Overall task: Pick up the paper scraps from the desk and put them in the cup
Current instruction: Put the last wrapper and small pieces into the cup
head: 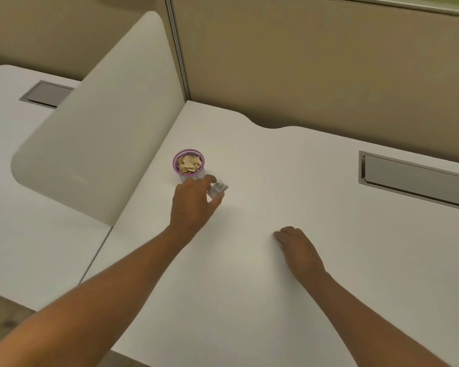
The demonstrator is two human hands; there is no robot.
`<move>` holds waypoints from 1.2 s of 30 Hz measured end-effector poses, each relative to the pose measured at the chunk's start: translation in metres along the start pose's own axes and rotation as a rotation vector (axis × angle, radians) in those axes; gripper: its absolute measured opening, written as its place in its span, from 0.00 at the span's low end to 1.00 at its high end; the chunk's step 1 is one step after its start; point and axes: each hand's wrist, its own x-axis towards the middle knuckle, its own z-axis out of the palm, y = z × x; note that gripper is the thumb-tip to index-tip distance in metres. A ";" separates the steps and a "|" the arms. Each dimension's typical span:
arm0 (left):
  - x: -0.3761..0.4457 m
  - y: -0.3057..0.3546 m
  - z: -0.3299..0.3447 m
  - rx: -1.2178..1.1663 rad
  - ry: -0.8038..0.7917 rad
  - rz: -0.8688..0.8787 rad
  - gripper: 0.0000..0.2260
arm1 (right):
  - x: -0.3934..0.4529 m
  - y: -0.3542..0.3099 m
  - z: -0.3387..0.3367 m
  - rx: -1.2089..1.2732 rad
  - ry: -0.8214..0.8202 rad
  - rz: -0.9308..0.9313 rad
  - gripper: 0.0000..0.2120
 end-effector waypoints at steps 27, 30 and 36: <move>0.028 -0.088 -0.024 -0.166 -0.020 -0.079 0.17 | 0.120 -0.234 -0.084 0.301 0.381 -0.233 0.09; -0.002 -0.085 -0.022 -0.161 -0.091 -0.094 0.20 | 0.153 -0.253 -0.081 0.225 0.351 -0.182 0.10; -0.029 -0.083 -0.021 -0.235 -0.147 -0.124 0.21 | 0.176 -0.262 -0.063 -0.023 0.310 -0.159 0.05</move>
